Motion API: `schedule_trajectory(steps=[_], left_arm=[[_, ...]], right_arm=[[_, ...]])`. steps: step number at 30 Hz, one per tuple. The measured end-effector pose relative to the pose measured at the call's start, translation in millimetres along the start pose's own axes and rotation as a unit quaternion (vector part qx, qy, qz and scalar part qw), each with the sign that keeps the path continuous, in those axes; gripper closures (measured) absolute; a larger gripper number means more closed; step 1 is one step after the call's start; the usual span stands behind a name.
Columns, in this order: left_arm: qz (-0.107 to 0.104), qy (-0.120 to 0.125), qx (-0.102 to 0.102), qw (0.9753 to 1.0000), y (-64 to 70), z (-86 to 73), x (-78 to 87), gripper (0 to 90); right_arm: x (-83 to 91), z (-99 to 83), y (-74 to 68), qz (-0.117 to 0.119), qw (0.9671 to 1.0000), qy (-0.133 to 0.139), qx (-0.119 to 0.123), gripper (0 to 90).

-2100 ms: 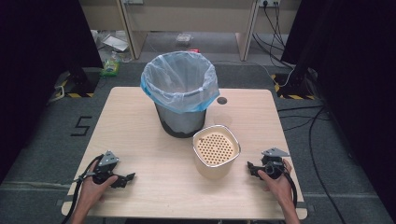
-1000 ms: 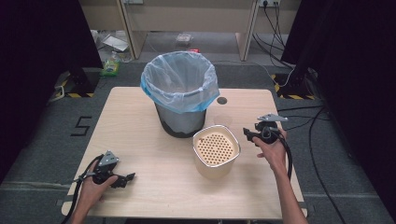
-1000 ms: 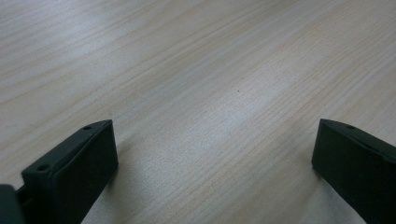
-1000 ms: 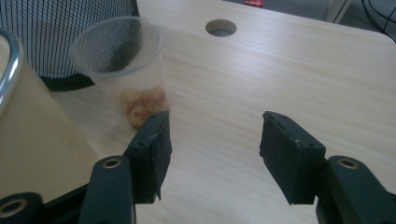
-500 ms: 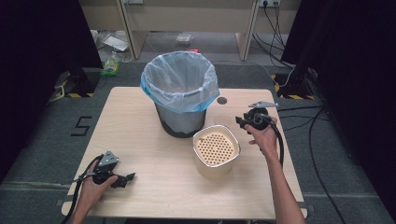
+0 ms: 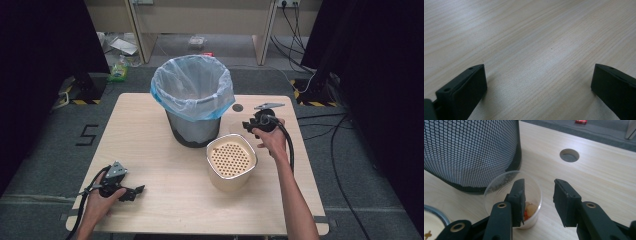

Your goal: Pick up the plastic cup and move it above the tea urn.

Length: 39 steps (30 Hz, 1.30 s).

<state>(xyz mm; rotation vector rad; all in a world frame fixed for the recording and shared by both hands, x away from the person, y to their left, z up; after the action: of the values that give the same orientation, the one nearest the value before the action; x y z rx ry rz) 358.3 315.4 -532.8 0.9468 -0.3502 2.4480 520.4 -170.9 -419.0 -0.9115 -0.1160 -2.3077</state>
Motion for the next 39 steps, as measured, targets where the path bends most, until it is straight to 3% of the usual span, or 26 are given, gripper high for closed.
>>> schedule_trajectory(steps=[14, 19, 24, 25, 27, 34, 39], left_arm=[[0.000, 0.000, 0.000, 1.0000, 0.0, 0.0, 0.0, 0.0], [0.000, 0.000, 0.000, 1.0000, 0.0, 0.0, 0.0, 0.0], [0.000, 0.000, 0.000, 1.0000, 0.0, 0.0, 0.0, 0.0], [0.000, 0.000, 0.000, 1.0000, 0.0, 0.0, 0.0, 0.0], [0.000, 0.000, 0.000, 1.0000, 0.0, 0.0, 0.0, 0.0], [0.000, 0.000, 0.000, 1.0000, 0.0, 0.0, 0.0, 0.0], [0.000, 0.000, 0.000, 1.0000, 0.0, 0.0, 0.0, 0.0]], right_arm=[[-22.2, -1.9, 2.2, -0.012, 0.9986, -0.051, 0.003, 68.0], [-30.6, -4.1, 3.8, -0.009, 0.9973, -0.072, 0.011, 75.2], [-30.1, -3.8, 3.1, -0.007, 0.9972, -0.069, 0.028, 81.6], [-27.5, -2.8, 1.1, -0.008, 0.9967, -0.066, 0.047, 83.3], [-23.5, -1.3, -0.8, -0.007, 0.9964, -0.059, 0.061, 85.9], [-1.0, 6.2, -6.1, -0.049, 0.9931, -0.021, 0.105, 86.9], [17.4, 10.9, -9.2, -0.065, 0.9911, 0.007, 0.116, 86.9]])
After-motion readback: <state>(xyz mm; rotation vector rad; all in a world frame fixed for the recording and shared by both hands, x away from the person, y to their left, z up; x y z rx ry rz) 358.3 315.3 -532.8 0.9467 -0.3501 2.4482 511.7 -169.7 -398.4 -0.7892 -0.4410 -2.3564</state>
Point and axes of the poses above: each handheld gripper's, and its own axes: x roughly backward along the jaws, z roughly out of its top, y roughly to its right, the point moved 1 cm from there along -x, roughly forward along the jaws, and after that the axes turned 7 degrees about z, right-handed, at the moved point
